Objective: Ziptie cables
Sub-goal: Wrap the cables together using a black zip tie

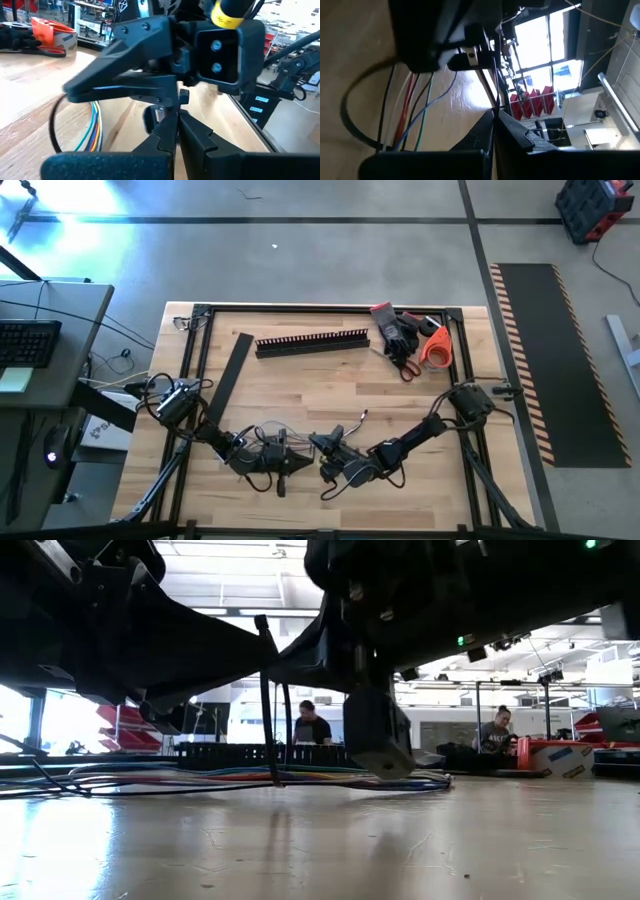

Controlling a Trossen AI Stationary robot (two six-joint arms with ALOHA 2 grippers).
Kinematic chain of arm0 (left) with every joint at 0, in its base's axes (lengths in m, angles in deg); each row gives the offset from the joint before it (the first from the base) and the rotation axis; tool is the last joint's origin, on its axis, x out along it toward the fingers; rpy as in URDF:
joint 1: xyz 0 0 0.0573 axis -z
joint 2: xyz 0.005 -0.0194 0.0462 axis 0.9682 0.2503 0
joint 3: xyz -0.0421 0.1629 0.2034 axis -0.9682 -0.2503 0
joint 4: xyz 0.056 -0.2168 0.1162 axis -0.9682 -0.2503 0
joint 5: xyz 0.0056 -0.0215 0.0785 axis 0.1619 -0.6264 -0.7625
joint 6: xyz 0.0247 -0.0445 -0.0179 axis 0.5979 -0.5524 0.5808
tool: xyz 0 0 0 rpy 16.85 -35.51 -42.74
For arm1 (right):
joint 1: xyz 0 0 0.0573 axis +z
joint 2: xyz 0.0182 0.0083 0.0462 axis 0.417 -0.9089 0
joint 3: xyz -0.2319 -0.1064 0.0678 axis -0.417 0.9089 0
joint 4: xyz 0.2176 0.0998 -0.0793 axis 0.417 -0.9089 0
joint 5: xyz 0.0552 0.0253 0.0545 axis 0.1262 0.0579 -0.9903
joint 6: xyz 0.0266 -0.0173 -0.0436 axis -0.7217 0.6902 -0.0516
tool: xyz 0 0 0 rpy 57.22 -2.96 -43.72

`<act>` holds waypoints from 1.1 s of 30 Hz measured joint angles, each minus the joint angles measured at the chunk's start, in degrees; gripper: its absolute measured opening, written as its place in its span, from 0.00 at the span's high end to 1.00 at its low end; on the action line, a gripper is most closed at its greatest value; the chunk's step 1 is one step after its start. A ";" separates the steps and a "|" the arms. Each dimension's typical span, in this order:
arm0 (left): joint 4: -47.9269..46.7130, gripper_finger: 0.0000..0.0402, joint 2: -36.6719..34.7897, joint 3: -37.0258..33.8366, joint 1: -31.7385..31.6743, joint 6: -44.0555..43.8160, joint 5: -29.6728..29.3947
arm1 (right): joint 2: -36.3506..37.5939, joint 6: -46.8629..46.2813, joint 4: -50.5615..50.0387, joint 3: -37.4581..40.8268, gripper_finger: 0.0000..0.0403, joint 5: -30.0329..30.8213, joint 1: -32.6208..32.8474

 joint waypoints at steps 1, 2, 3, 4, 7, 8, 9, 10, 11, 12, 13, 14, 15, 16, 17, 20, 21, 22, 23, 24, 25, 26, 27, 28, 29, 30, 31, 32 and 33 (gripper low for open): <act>0.02 1.00 0.00 0.00 -0.03 0.00 0.00 | 0.00 0.09 0.00 0.00 1.00 0.00 0.00; 0.04 1.00 0.02 0.00 -0.03 -0.04 -0.08 | 0.00 0.13 0.00 0.00 1.00 -0.08 0.06; 0.04 1.00 0.01 0.00 -0.03 -0.26 -0.28 | 0.00 0.11 -0.02 0.00 1.00 -0.30 0.11; 0.05 1.00 0.02 0.00 -0.03 -0.40 -0.46 | 0.00 0.04 -0.03 -0.01 1.00 -0.45 0.08; 0.09 1.00 0.02 0.00 -0.03 -0.95 -0.48 | 0.00 -0.04 -0.02 0.00 1.00 -0.46 0.02; 0.09 1.00 0.02 0.00 -0.03 -1.24 -0.46 | 0.00 0.01 -0.02 0.00 1.00 -0.46 0.02; 0.07 1.00 0.02 0.00 -0.11 -1.48 -0.46 | 0.00 0.07 -0.02 0.00 1.00 -0.46 0.02; 0.08 1.00 0.02 0.00 -0.20 -1.79 -0.45 | 0.00 0.09 0.00 0.00 1.00 -0.48 0.02; 0.09 1.00 0.02 0.00 -0.32 -1.96 -0.40 | 0.00 0.11 0.00 0.00 1.00 -0.48 0.02; 0.09 1.00 0.02 0.00 -0.44 -1.99 -0.23 | 0.00 0.11 -0.02 0.00 1.00 -0.53 0.02; 0.12 1.00 0.02 0.00 -0.52 -1.99 -0.22 | 0.00 0.11 -0.02 0.00 1.00 -0.57 0.05; 0.16 1.00 0.02 0.00 -0.61 -2.00 -0.21 | 0.00 0.13 -0.02 0.00 1.00 -0.61 0.10; 0.27 1.00 0.02 0.00 -0.73 -2.02 -0.20 | 0.00 0.16 -0.02 0.00 1.00 -0.61 0.14; 0.36 1.00 0.02 0.00 -0.79 -2.22 -0.20 | 0.00 0.16 -0.02 0.00 1.00 -0.61 0.17; 0.39 1.00 0.02 0.00 -0.82 -2.53 -0.20 | 0.00 0.14 -0.02 0.00 1.00 -0.61 0.25; 0.39 1.00 0.02 0.00 -0.84 -2.98 -0.15 | 0.00 0.16 -0.24 0.00 1.00 -0.61 0.58; 0.39 1.00 0.02 0.00 -0.84 -3.03 -0.13 | 0.00 0.16 -0.35 0.00 1.00 -0.61 0.74; 0.39 1.00 0.02 0.00 -0.84 -3.32 -0.06 | 0.00 0.16 -0.41 0.00 1.00 -0.61 0.85; 0.39 1.00 0.02 0.00 -0.84 -3.64 -0.06 | 0.00 0.16 -0.36 0.00 1.00 -0.62 1.00; 0.39 1.00 0.02 0.00 -0.85 -4.12 -0.07 | 0.00 0.16 -0.23 0.00 1.00 -0.61 1.14; 0.39 1.00 0.02 0.00 -0.89 -4.54 -0.12 | 0.00 0.22 -0.10 0.00 1.00 -0.62 1.22; 0.39 1.00 0.02 0.00 -0.95 -4.99 -0.19 | 0.00 0.65 -0.02 0.00 1.00 -0.62 1.34; 0.39 1.00 0.02 0.00 -1.08 -5.58 -0.17 | 0.00 1.33 -0.02 0.00 1.00 -0.60 1.45; 0.39 1.00 0.02 0.00 -1.19 -6.30 -0.02 | 0.00 1.99 0.00 0.00 1.00 -0.61 1.53; 0.39 1.00 0.02 0.00 -1.33 -7.22 0.20 | 0.00 2.81 0.07 0.00 1.00 -0.61 1.58; 0.38 1.00 0.02 0.00 -1.52 -8.20 0.92 | 0.00 3.82 0.39 0.00 1.00 -0.60 1.69; 0.39 1.00 0.02 0.00 -1.73 -9.35 1.55 | 0.00 4.89 0.48 0.00 1.00 -0.60 1.82; 0.39 1.00 0.02 -0.02 -1.92 -10.67 1.89 | 0.00 6.10 0.67 0.00 1.00 -0.59 1.94; 0.39 1.00 0.02 -0.02 -2.06 -12.03 2.25 | 0.00 7.27 0.89 0.00 1.00 -0.60 2.08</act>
